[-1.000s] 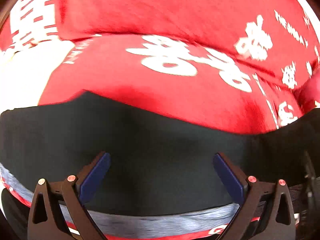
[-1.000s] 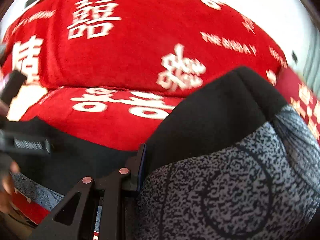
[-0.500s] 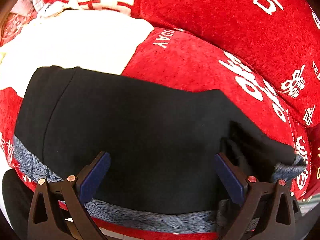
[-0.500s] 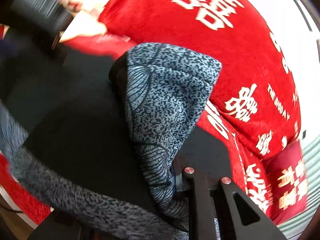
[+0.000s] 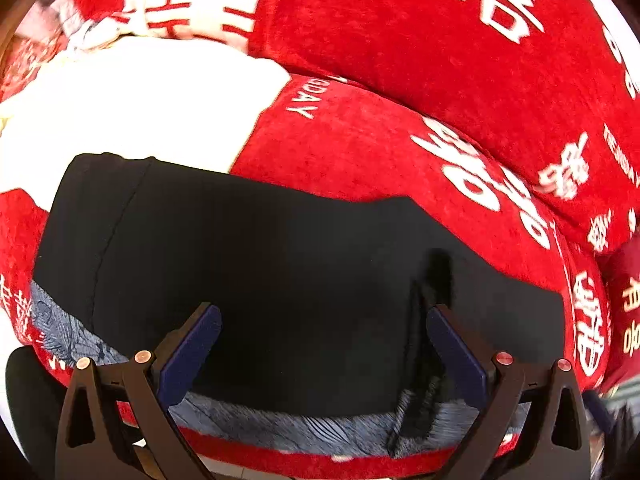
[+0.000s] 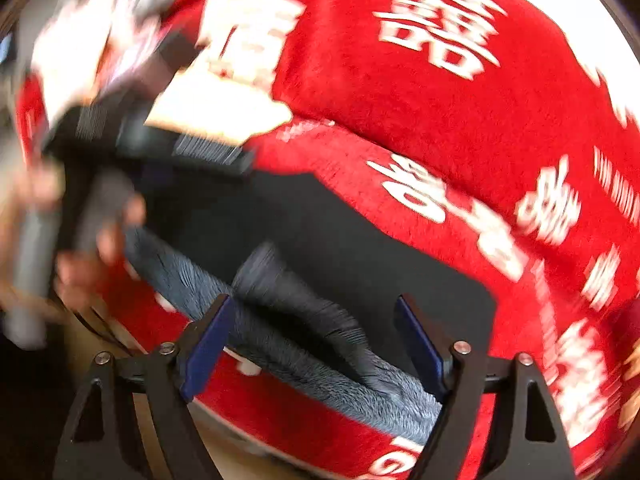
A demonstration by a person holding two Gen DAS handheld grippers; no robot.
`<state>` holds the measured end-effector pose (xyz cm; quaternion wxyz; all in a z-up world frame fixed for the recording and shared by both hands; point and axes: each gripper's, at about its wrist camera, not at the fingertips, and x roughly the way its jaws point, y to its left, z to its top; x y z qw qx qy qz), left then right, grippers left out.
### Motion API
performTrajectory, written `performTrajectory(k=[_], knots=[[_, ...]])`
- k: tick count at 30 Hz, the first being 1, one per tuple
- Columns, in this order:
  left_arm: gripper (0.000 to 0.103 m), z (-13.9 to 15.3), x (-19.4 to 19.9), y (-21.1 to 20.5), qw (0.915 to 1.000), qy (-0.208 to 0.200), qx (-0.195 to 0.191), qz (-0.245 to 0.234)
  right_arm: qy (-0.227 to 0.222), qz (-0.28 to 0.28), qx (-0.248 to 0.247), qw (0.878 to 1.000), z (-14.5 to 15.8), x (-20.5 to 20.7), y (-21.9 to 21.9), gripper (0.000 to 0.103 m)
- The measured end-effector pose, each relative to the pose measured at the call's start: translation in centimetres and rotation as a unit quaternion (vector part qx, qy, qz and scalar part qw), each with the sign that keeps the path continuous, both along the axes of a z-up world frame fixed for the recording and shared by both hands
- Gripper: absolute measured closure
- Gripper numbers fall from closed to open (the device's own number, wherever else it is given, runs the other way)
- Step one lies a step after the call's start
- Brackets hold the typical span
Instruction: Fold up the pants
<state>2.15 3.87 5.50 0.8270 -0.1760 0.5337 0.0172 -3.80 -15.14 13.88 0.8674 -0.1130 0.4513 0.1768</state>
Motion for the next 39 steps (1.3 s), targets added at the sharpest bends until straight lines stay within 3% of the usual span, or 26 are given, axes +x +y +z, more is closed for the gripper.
performTrajectory(k=[2,5,7,9,12,15,18,23,27,31,35,39], knots=[[0.000,0.3,-0.5,-2.5,0.9991,-0.001,0.009,-0.042,0.011,-0.053,0.009,0.998,-0.9,1.4,-3.0,0.018],[0.000,0.1,-1.5,-6.3,0.9941,0.001,0.055,-0.093,0.074,-0.126,0.038,0.989,-4.5,2.8,-7.6,0.019],[0.000,-1.5,-2.2,-8.5,0.9859,0.028,0.111,-0.122,0.108,-0.136,0.081,0.981,-6.7,1.9,-9.0,0.022],[0.000,-3.5,-2.7,-9.6,0.9780,0.053,0.148,-0.137,0.116,-0.127,0.087,0.981,-8.1,1.1,-9.3,0.022],[0.000,-3.9,-2.9,-9.5,0.9812,0.048,0.135,-0.129,0.108,-0.116,0.070,0.985,-8.1,0.4,-8.7,0.022],[0.000,-3.7,-3.0,-9.7,0.9799,0.048,0.142,-0.132,0.092,-0.127,0.110,0.981,-5.7,2.0,-9.8,0.021],[0.000,-4.0,-3.2,-9.5,0.9830,0.051,0.128,-0.121,0.067,-0.141,0.089,0.984,-4.9,5.0,-10.0,0.021],[0.000,-4.1,-3.2,-9.3,0.9839,0.050,0.121,-0.122,0.095,-0.148,0.042,0.984,-8.7,10.7,-9.1,0.022],[0.000,-4.4,-3.1,-9.0,0.9851,0.048,0.112,-0.122,0.092,-0.140,-0.009,0.986,-9.9,12.6,-7.5,0.012],[0.000,-4.5,-3.1,-8.8,0.9857,0.047,0.104,-0.125,0.079,-0.150,-0.029,0.985,-9.3,11.0,-7.1,0.012],[0.000,-4.5,-3.1,-8.7,0.9859,0.046,0.101,-0.125,0.049,-0.155,-0.062,0.985,-9.0,5.7,-6.9,0.012],[0.000,-4.4,-3.1,-8.7,0.9855,0.046,0.102,-0.128,0.022,-0.165,-0.063,0.984,-8.9,0.8,-6.8,0.011]])
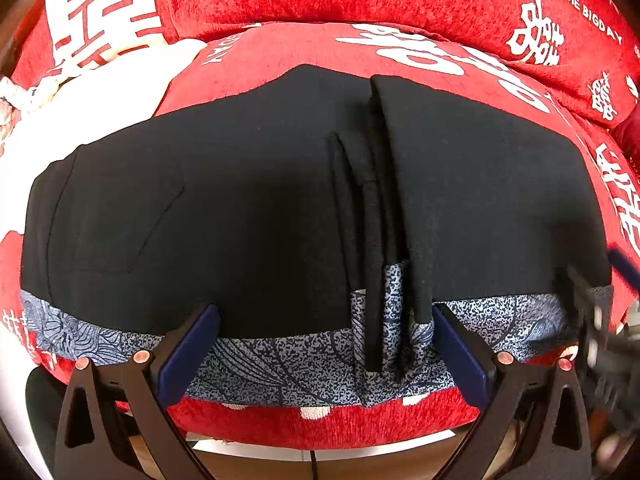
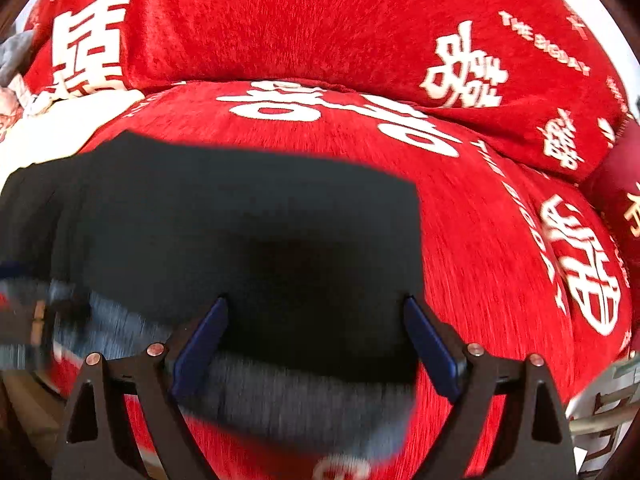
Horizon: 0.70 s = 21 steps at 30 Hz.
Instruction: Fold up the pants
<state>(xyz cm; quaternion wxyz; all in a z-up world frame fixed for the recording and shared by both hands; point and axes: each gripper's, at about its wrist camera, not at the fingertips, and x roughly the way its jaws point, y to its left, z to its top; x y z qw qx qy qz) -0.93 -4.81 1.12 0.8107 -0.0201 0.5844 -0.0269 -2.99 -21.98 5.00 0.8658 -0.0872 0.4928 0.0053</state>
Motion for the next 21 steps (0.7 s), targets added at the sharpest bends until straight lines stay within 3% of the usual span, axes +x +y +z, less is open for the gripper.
performTrajectory(k=[3,6,9,12,17,21], knots=[[0.000,1.3,0.6,0.5,0.9997,0.003,-0.021,0.013,0.014,0.003,-0.004,1.000,0.1,-1.7,-0.3,0.009],[0.000,3.4,2.5,1.3,0.9983,-0.024,-0.037,0.037,0.010,-0.012,0.013,1.000,1.0,-1.3,-1.1,0.009],[0.000,3.1,6.3,1.0,0.9981,-0.007,0.026,0.055,-0.002,-0.027,0.030,0.999,1.7,0.1,-1.6,0.009],[0.000,1.8,9.0,1.1,0.9969,0.016,0.027,0.072,0.013,-0.027,0.052,0.998,1.1,1.0,-1.2,0.009],[0.000,1.2,10.1,0.9,0.9972,0.022,0.031,0.065,0.019,-0.022,0.008,1.000,-0.2,0.7,-0.1,0.005],[0.000,3.7,8.2,2.8,0.9973,-0.005,-0.009,0.072,0.007,-0.017,0.032,0.999,1.4,0.0,0.1,0.005]])
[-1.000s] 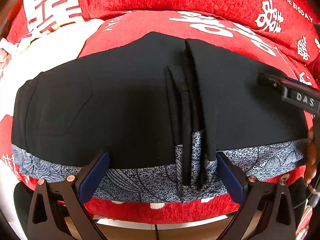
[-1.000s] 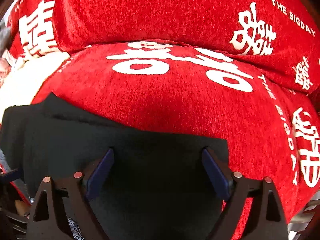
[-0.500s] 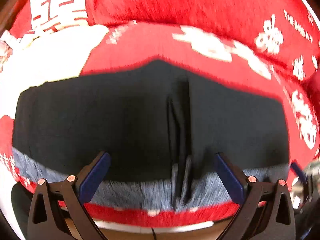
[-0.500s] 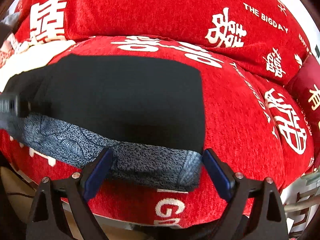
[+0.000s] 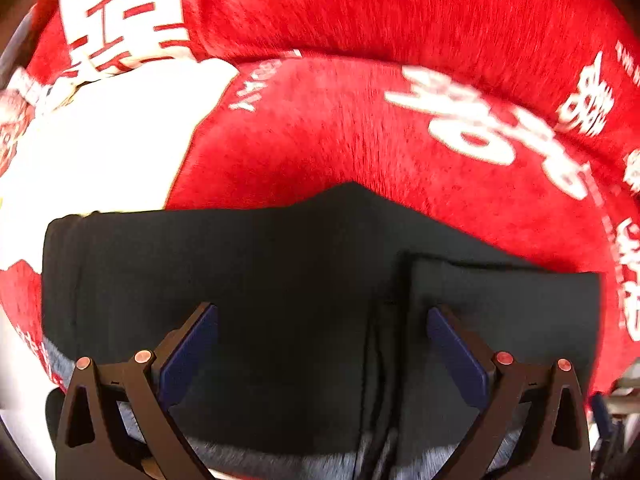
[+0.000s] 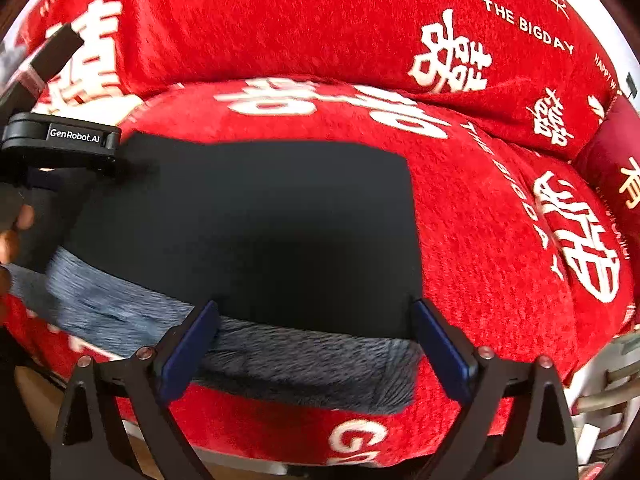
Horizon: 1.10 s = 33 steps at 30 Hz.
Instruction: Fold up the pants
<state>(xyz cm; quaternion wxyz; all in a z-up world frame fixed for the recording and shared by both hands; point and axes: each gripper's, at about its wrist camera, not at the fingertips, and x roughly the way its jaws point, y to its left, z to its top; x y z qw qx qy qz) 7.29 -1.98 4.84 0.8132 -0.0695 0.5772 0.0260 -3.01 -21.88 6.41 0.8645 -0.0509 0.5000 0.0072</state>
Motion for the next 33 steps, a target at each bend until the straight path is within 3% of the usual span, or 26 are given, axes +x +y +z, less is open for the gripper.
performTrajectory(k=[2,5,8,10,12,14,17,23,29,31,33], knots=[[0.000,1.0,-2.1,0.9,0.9998,-0.017,-0.012,-0.005,-0.006,0.012,0.000,1.000,0.4,-0.6,0.9,0.005],[0.000,0.4,-4.9,1.5,0.9997,-0.014,0.011,-0.015,-0.002,0.030,-0.011,0.999,-0.7,-1.2,2.4,0.005],[0.000,-1.9,-6.2,1.0,0.9984,0.006,0.048,-0.031,0.020,0.047,-0.044,0.998,-3.1,-1.6,3.9,0.004],[0.000,-3.5,-6.5,0.8,0.9968,0.027,0.066,-0.037,0.017,0.057,-0.063,0.996,-3.1,-2.0,4.6,0.003],[0.000,-3.3,-7.3,1.6,0.9985,0.021,0.040,-0.029,0.007,0.063,-0.058,0.996,-2.0,-2.4,4.9,0.003],[0.000,-1.9,-8.2,2.7,0.9997,-0.011,0.014,-0.017,-0.018,0.069,-0.052,0.996,-0.5,-2.8,5.2,0.003],[0.000,-1.2,-8.9,3.9,0.9986,-0.037,0.036,-0.007,-0.033,0.079,-0.048,0.995,0.3,-2.4,6.5,0.003],[0.000,-3.5,-8.1,9.5,0.9978,-0.003,0.013,0.066,-0.002,0.098,-0.003,0.995,-1.7,0.8,10.2,0.003],[0.000,-4.8,-8.7,10.5,0.9984,-0.001,0.000,0.057,0.028,0.067,0.040,0.997,-3.4,5.1,10.4,0.001],[0.000,-4.2,-9.2,11.0,0.9985,0.000,-0.011,0.053,0.040,0.050,0.041,0.997,-2.8,6.0,10.2,0.001],[0.000,-3.4,-10.0,12.1,0.9979,-0.019,-0.015,0.060,0.021,0.047,0.061,0.997,-1.1,5.8,10.4,0.001]])
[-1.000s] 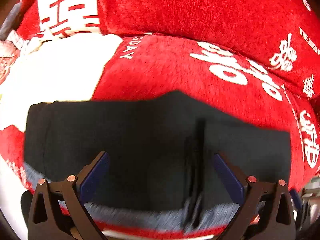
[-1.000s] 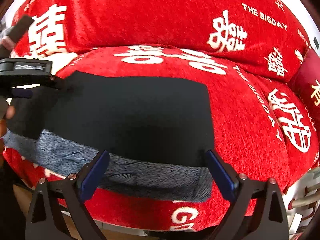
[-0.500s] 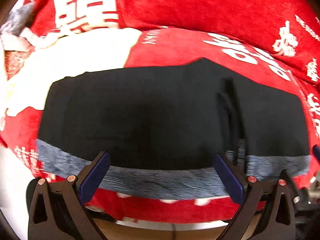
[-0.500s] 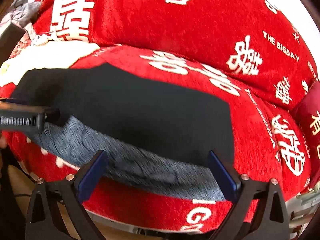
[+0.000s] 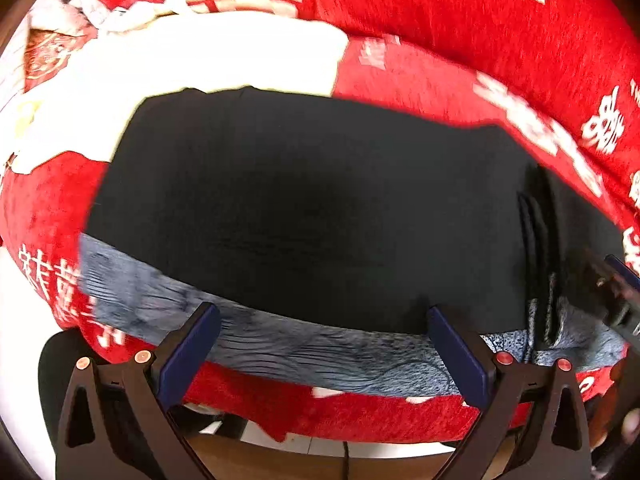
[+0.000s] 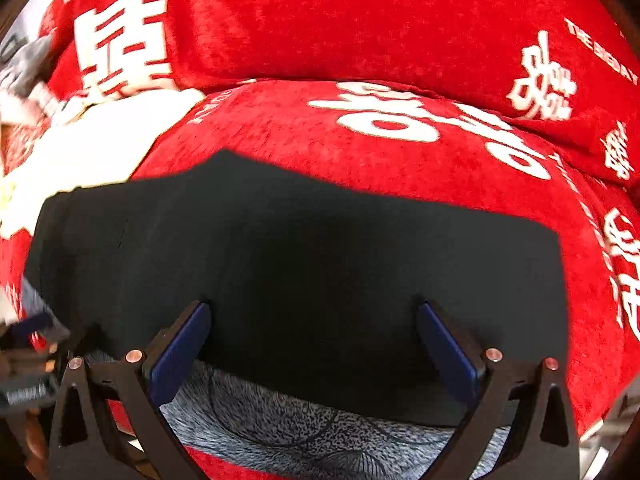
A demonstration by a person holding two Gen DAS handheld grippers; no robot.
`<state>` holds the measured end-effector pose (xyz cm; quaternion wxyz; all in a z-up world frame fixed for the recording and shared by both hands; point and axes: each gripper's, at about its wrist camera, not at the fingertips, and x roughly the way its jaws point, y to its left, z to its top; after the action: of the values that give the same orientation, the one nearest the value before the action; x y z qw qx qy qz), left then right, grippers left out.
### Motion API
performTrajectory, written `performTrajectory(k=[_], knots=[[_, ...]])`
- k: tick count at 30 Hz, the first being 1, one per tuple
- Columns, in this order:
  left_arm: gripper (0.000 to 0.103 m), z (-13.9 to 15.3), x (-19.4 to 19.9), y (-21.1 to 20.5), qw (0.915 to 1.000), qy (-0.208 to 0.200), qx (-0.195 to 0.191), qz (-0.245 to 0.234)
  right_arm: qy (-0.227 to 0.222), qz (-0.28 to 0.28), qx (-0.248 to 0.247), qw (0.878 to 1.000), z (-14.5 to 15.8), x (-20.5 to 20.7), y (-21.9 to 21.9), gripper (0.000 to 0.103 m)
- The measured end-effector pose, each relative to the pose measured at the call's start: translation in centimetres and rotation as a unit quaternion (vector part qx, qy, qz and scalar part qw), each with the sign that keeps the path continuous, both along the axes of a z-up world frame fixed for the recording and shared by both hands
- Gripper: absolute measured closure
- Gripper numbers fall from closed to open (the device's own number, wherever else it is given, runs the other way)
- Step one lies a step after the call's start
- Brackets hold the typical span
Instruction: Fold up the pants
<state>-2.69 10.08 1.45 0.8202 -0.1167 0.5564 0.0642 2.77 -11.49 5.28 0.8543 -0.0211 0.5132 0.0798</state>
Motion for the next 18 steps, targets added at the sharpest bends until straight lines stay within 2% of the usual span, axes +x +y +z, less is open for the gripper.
performTrajectory(k=[2,5,7,9,11,14,18], knots=[[0.000,0.3,-0.3,2.5,0.9997,-0.009,-0.001,0.023,-0.016,0.019,0.009,1.000,1.1,-0.2,1.0,0.001],[0.000,-1.5,-0.1,6.6,0.9976,0.024,-0.014,0.063,-0.017,0.070,0.014,0.997,1.3,0.2,3.6,0.001],[0.000,-2.5,-0.3,8.5,0.9948,0.027,-0.067,0.071,-0.015,0.114,0.009,0.993,0.9,0.6,6.2,0.001],[0.000,-2.6,-0.6,8.9,0.9951,0.026,-0.075,0.059,-0.008,0.158,0.008,0.987,0.5,1.2,8.6,0.001],[0.000,-2.2,-1.0,8.8,0.9971,0.025,-0.064,0.032,0.006,0.204,0.010,0.979,0.0,2.2,11.3,0.001],[0.000,-1.1,-1.9,10.0,0.9970,-0.003,-0.075,0.018,0.029,0.283,0.007,0.959,-0.7,3.7,15.5,0.001],[0.000,-1.1,-2.7,13.0,0.9975,-0.014,-0.064,0.027,0.053,0.371,-0.006,0.927,-2.4,5.8,20.1,0.001]])
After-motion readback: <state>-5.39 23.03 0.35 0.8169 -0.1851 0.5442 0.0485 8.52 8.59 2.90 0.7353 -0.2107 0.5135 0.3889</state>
